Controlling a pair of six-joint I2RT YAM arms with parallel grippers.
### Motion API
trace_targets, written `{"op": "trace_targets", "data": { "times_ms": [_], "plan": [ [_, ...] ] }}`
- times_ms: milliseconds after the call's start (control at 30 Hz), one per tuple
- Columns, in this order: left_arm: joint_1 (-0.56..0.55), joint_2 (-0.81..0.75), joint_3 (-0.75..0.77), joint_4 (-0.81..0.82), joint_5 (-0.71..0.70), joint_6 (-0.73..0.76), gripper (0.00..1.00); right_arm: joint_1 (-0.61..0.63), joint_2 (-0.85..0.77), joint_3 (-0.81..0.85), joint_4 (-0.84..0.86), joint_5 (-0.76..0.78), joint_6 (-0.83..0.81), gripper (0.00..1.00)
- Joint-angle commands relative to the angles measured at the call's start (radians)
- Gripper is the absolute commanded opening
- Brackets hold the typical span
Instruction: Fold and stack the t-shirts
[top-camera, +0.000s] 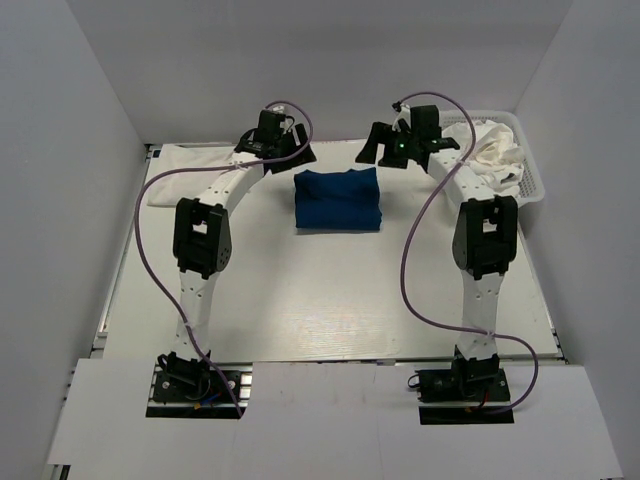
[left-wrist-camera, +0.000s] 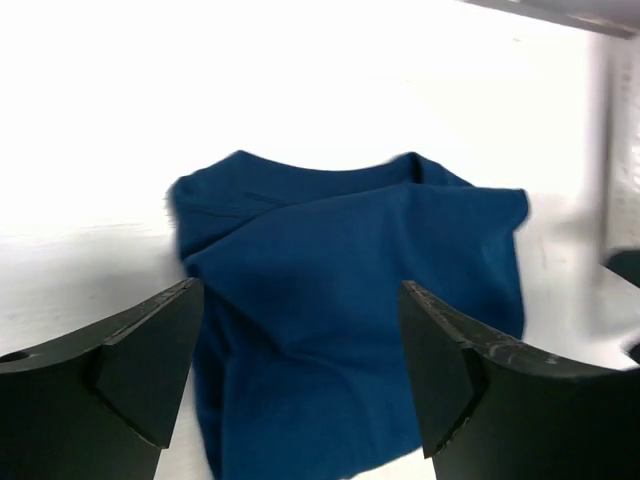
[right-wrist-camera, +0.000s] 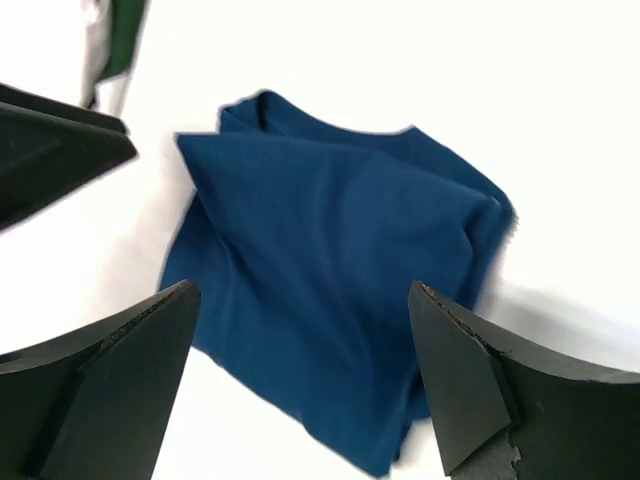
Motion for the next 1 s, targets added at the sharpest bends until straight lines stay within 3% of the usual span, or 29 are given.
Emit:
{"op": "trace_targets", "data": {
  "times_ms": [0,133,267,400,533,867,900,933,967],
  "plan": [
    [-0.009,-0.037,0.019,0.059,0.099,0.001,0.88,0.002,0.069,0.023,0.070,-0.078,0.058,0.90],
    [-0.009,0.063,0.129,0.011,0.194,-0.009,0.88,-0.007,0.109,0.020,0.151,-0.121,0.086,0.90],
    [-0.009,0.098,0.091,0.077,0.214,-0.009,0.88,-0.004,0.174,0.031,0.227,-0.129,0.098,0.90],
    [0.011,0.152,0.060,0.137,0.205,-0.033,0.88,-0.012,0.304,0.075,0.289,-0.011,0.164,0.90],
    [0.020,0.247,0.144,0.086,0.199,-0.032,0.88,-0.035,0.366,0.109,0.288,-0.027,0.201,0.90],
    [0.029,0.276,0.130,0.089,0.153,-0.041,0.88,-0.032,0.372,0.098,0.197,-0.092,0.115,0.90],
    [0.029,0.276,0.165,0.089,0.153,-0.041,0.90,-0.032,0.360,0.100,0.193,-0.093,0.106,0.90],
    [0.029,0.263,0.182,0.079,0.153,-0.041,0.99,-0.026,0.332,0.101,0.188,-0.095,0.083,0.90],
    [0.029,0.234,0.196,0.069,0.137,-0.027,0.99,-0.021,0.302,0.103,0.180,-0.093,0.064,0.90]
  ]
}}
